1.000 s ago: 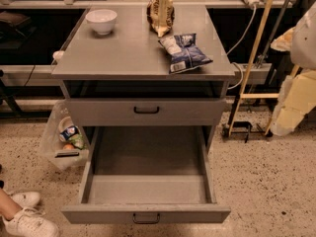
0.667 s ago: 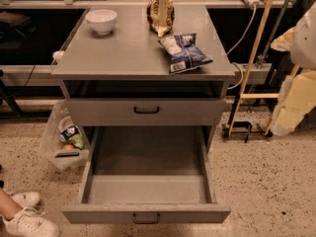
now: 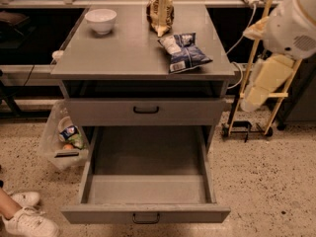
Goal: Place blue chip bag into middle drawer
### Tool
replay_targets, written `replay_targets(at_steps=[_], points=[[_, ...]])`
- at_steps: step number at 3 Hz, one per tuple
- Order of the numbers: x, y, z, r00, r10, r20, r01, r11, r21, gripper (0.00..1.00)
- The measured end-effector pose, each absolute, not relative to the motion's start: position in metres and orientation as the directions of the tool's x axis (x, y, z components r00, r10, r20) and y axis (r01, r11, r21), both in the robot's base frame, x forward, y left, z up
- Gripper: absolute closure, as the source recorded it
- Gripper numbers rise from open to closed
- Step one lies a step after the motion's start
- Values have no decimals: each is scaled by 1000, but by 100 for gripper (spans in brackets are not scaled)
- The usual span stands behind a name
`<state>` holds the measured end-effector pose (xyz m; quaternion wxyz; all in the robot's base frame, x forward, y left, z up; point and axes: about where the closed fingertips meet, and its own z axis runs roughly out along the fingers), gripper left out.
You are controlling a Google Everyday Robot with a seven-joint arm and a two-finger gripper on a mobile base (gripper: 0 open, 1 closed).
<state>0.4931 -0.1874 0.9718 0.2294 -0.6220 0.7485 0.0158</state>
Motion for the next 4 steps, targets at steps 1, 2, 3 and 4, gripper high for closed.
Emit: replay_targets(at_steps=[1,2,3,4], points=[[566,-150,987,-38,-890,-455,-922,207,-328,0],[632,-102,1024,46,-866,-498,-886,196,-421,0],[687,-56,1045,73,-871,-486,-863,189,-469,0],[695,-26,1077,135,-852,-506,-839,173,-515,0]])
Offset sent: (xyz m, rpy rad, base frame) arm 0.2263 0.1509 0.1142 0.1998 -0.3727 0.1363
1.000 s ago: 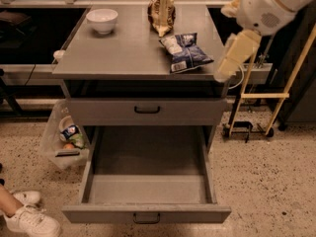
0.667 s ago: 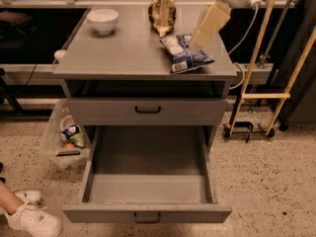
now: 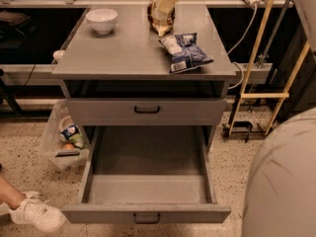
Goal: Place blue chip bag into middle drawer
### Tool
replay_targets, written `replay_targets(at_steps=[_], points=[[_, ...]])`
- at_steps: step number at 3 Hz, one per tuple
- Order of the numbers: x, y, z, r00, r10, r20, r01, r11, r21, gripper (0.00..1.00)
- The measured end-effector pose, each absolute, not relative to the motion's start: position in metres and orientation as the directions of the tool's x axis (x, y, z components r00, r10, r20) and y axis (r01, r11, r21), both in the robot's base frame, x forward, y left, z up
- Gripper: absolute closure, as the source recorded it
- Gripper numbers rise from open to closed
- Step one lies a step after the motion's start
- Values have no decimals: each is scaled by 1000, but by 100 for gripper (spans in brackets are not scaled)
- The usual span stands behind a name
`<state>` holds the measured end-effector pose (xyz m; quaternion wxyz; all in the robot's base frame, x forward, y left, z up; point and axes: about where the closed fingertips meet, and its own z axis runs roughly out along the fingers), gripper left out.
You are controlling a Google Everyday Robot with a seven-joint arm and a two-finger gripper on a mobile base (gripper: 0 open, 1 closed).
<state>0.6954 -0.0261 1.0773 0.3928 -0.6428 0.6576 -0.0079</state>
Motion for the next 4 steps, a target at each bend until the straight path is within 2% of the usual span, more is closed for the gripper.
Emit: replay_targets(at_steps=[1,4], points=[[696,-27,1077,133,-852,-506,-839,175,-515,0],[771,79,916,38,-878,-477,-948,119,-295,0]])
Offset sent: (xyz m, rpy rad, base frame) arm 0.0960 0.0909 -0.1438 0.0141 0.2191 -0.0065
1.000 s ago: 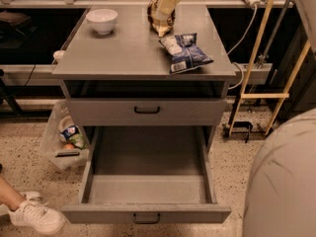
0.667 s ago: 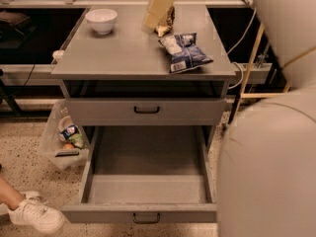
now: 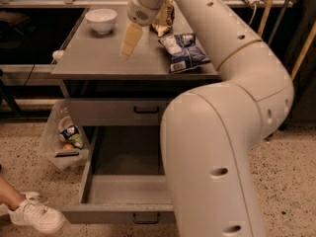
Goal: Place blue chip bag into middle drawer
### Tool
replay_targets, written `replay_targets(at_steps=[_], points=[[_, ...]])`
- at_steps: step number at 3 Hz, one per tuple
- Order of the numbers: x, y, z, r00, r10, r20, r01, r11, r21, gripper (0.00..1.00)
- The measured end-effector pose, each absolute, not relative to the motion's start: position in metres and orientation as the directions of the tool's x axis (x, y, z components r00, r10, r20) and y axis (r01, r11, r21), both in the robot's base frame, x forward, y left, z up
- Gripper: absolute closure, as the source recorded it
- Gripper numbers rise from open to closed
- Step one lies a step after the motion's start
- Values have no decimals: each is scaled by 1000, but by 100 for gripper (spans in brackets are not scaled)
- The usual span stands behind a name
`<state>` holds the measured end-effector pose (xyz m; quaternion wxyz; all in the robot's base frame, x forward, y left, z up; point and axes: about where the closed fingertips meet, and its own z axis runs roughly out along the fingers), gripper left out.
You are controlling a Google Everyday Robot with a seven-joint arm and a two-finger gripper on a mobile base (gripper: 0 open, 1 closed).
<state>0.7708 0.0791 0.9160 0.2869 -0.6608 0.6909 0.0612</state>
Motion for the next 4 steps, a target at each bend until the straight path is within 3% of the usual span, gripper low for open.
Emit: replay_targets(at_steps=[1,2,4], points=[[790,70,823,-82,-856,-511,-972,181,-147,0],[795,38,796,-140,-854,-501,-968,223,-110,0],[788,31,806,-171,-867,-467,-956,260,-133,0]])
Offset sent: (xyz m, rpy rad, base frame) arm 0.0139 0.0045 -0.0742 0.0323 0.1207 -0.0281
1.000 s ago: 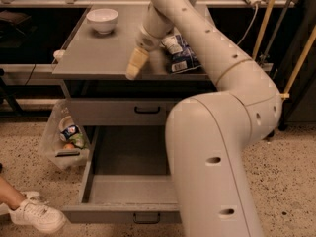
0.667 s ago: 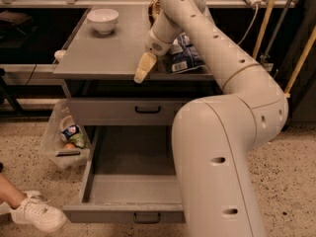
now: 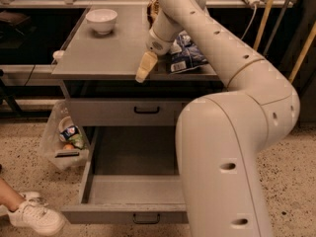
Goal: Place blue chip bag into middle drawer
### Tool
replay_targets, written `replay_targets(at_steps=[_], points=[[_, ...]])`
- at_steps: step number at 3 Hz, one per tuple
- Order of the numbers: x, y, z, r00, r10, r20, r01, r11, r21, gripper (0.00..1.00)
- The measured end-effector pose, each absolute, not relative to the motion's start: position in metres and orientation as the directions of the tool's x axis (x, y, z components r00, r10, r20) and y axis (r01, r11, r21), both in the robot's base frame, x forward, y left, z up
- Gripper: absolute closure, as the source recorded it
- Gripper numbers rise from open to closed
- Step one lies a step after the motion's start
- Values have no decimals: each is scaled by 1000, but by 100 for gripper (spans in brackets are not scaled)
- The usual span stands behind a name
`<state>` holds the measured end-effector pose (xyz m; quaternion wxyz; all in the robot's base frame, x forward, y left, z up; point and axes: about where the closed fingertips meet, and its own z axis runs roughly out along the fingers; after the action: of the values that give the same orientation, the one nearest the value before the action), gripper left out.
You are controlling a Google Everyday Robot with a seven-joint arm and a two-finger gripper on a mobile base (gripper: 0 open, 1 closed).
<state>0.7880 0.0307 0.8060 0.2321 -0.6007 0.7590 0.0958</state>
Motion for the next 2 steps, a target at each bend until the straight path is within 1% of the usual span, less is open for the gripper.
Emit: replay_targets(at_steps=[1,2], points=[[761,-26,856,-313,-877,-365,-898,398,-187,0],[722,-104,927,-501,-797,-339,-773,588,-238,0]])
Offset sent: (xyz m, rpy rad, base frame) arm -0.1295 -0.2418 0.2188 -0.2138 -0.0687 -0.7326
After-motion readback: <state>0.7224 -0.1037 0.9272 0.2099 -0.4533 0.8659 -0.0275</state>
